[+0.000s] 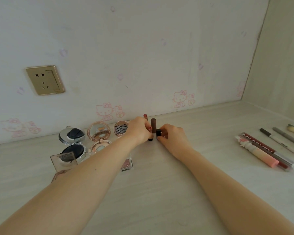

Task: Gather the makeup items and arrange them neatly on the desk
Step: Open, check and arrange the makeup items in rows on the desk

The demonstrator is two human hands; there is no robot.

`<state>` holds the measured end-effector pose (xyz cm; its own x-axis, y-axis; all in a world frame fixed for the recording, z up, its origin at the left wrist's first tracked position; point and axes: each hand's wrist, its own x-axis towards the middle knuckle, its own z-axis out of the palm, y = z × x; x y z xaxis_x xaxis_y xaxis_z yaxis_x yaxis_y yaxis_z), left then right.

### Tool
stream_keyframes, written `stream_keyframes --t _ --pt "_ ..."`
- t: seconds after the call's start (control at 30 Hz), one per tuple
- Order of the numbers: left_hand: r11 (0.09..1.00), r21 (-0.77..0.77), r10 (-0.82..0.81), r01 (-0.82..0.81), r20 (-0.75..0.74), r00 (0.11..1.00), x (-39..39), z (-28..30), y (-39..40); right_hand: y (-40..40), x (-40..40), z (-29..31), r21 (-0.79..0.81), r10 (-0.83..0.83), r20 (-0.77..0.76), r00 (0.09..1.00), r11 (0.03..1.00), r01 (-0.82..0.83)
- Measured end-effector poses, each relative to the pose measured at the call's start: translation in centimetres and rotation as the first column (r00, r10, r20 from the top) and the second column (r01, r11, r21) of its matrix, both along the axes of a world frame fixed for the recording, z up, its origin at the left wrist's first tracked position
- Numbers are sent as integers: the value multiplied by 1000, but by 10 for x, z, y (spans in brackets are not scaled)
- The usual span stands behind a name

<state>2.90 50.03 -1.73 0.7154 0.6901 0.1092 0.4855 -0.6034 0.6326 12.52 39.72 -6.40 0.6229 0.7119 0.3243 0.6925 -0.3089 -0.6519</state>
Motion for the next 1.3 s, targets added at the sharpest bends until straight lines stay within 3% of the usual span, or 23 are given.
stream_keyframes --t 0.4,0.7,0.87,1.3 --pt "998 63 6 -9 48 999 -19 15 -2 -14 -7 2 20 -7 -19 1000 1000 7" --pt "938 338 -99 81 37 994 -27 27 -24 -94 -2 22 -229 20 239 971 973 36" --pt "916 363 -203 170 57 977 -13 18 -63 -162 11 42 -304 -24 349 937 943 138" --pt "853 333 -420 403 -22 907 62 -14 -157 -263 41 47 -332 -119 382 917 908 256"
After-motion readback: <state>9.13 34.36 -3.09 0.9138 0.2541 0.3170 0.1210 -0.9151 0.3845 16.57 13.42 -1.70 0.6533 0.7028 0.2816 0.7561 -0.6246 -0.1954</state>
